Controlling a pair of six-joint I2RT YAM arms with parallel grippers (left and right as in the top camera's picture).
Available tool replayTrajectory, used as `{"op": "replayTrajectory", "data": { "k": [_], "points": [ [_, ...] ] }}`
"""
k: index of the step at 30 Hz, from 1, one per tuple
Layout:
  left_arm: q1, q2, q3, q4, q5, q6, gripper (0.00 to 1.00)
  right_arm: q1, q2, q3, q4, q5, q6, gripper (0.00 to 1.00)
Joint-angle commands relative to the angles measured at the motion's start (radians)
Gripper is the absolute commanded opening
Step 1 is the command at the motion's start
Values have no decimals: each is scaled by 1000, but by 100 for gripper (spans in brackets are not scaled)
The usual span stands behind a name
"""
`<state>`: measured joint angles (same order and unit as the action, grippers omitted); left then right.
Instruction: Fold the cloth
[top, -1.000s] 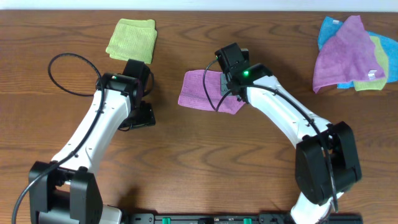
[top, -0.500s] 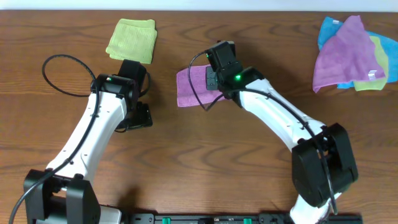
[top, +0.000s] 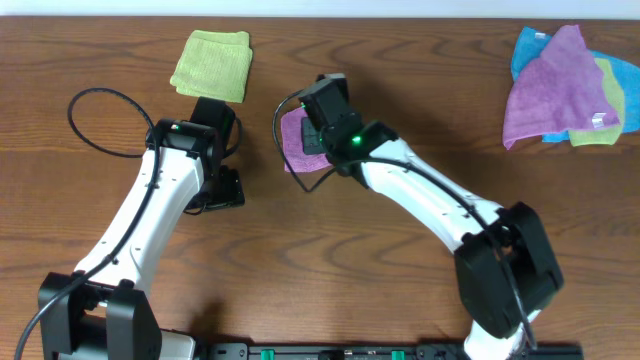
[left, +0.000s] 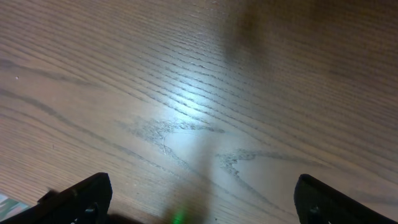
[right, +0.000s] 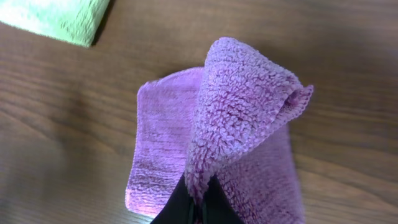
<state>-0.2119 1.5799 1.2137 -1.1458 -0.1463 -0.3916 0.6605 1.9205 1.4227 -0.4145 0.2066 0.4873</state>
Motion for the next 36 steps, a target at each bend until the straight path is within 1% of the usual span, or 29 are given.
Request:
{"op": "replayTrajectory", "data": {
  "k": [1,4,11,15,20,25,34,35,36],
  "points": [
    [4,-13,-13,-5,-18,11,95,28,38,17,11,13,17,2],
    [4,-13,-13,-6,-18,11,95,41,45,17,34,58,17,1],
    [4,-13,-13,-6,-13,11,95,47,62,17,65,53,51,2],
    [4,-14,-13,-6,-10,11,95,48,85,16,101,55,51,4],
    [4,-26,-13,-6,-10,11,95,60,127,16,140,29,74,1],
    [4,-40,-13,-2,-10,11,95,72,127,16,185,24,81,3],
    [4,-40,-13,-2,-10,11,95,95,150,16,190,29,84,2],
    [4,-40,-13,-2,-10,11,95,95,153,16,191,29,84,3],
    [4,-40,-13,-2,-10,11,95,95,156,16,190,29,84,14]
  ]
}}
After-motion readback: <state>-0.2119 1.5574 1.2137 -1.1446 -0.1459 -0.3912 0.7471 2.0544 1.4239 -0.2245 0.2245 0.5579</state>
